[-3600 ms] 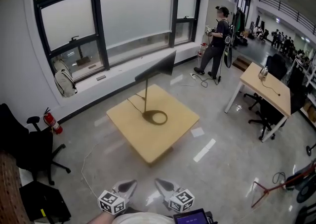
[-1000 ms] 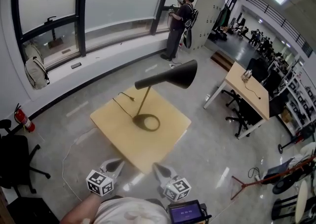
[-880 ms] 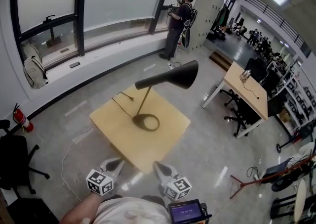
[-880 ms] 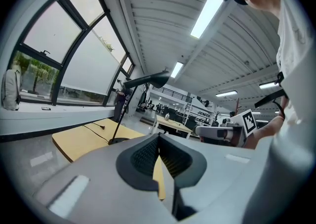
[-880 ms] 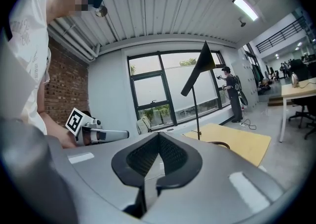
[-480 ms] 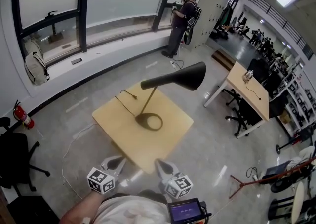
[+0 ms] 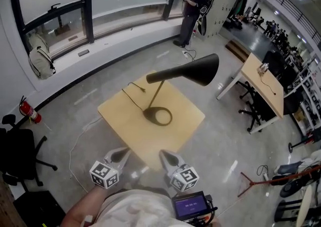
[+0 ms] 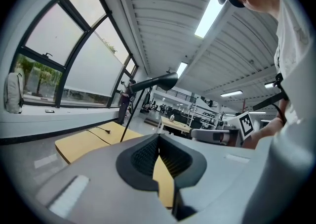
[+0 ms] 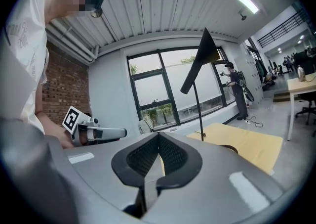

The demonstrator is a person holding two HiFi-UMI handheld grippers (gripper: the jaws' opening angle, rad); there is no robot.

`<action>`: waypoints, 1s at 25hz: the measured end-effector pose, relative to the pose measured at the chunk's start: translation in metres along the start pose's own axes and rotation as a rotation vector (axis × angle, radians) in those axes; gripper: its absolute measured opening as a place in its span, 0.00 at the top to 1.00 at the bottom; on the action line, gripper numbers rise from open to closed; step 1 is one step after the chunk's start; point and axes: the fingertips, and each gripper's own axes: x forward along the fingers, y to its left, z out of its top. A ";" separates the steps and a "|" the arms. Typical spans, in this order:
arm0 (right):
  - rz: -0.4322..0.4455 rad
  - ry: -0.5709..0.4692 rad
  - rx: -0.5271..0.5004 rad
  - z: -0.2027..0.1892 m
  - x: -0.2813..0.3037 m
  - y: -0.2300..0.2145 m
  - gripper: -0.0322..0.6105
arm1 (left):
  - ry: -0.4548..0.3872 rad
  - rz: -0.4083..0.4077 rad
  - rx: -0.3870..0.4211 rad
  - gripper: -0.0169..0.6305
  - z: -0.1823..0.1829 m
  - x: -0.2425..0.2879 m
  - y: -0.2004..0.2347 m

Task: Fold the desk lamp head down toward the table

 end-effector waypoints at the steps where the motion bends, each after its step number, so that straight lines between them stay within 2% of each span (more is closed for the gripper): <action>1: 0.012 -0.002 -0.006 0.003 0.004 -0.002 0.93 | 0.006 0.016 -0.004 0.97 -0.002 0.001 0.004; 5: 0.045 0.009 -0.066 0.010 0.016 -0.011 0.93 | 0.024 0.057 -0.013 0.97 -0.004 0.008 0.016; 9: 0.053 0.007 -0.099 0.014 0.024 -0.028 0.93 | 0.031 0.048 0.013 0.97 0.006 0.033 0.017; 18: 0.012 -0.025 -0.084 0.027 0.017 -0.082 0.93 | 0.055 -0.009 0.080 0.97 0.026 0.105 0.000; 25: -0.024 -0.030 -0.054 0.027 0.008 -0.118 0.93 | 0.079 -0.035 0.115 0.97 0.027 0.134 -0.015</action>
